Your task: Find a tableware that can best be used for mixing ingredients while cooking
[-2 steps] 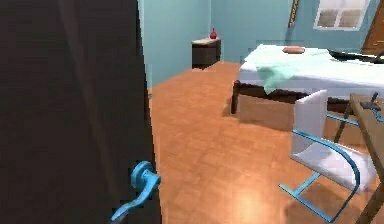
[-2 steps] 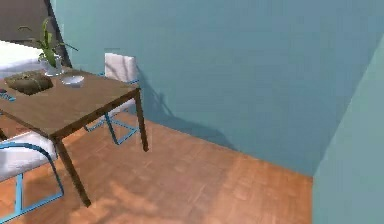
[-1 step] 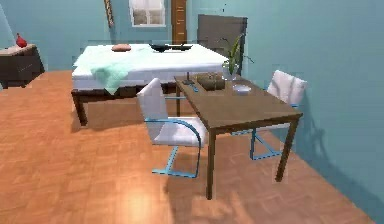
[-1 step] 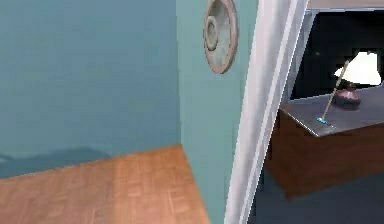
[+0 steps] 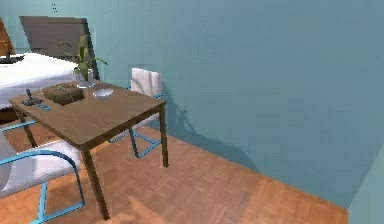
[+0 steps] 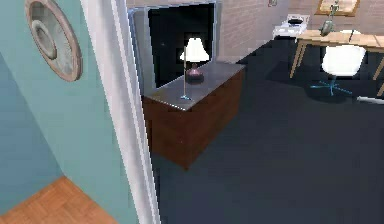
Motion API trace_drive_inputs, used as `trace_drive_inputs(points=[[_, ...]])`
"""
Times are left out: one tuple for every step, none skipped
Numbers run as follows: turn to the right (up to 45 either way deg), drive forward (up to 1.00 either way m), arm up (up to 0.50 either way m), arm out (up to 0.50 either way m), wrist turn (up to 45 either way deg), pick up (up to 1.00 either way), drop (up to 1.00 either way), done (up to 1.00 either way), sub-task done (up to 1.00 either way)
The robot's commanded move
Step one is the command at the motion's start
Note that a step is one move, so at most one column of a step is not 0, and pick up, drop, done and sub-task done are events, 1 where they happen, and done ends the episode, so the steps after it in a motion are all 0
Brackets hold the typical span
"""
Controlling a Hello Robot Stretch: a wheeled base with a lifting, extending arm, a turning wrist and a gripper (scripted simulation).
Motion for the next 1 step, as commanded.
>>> trace_drive_inputs(points=[[0.0,0.15,0.0,0.0,0.0,0.0,0.0,0.0,0.0]])
